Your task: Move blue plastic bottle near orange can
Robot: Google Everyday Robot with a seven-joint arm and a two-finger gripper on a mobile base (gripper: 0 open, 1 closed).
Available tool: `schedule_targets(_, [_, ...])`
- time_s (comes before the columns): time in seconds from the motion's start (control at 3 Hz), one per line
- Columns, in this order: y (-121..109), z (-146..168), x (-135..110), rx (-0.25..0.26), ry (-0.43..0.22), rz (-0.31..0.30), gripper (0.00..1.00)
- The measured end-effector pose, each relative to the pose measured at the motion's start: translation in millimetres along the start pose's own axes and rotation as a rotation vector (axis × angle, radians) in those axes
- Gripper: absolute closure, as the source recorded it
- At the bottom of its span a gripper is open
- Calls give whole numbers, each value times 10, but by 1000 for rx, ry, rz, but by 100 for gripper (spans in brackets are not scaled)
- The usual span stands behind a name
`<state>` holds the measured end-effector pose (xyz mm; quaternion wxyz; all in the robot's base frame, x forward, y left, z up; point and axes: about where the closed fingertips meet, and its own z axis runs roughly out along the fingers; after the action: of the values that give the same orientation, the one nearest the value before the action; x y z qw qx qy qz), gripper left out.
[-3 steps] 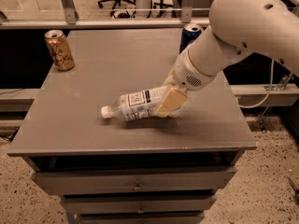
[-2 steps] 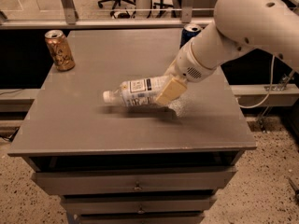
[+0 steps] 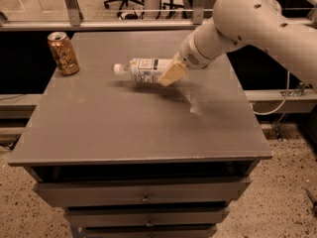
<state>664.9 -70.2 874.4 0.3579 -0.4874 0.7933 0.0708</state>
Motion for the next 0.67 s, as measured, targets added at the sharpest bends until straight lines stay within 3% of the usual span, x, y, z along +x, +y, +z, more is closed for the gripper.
schedule_targets(0.33, [-211, 239, -204, 83, -20, 82, 100])
schedule_targets(0.67, [-228, 499, -571, 139, -40, 144, 100])
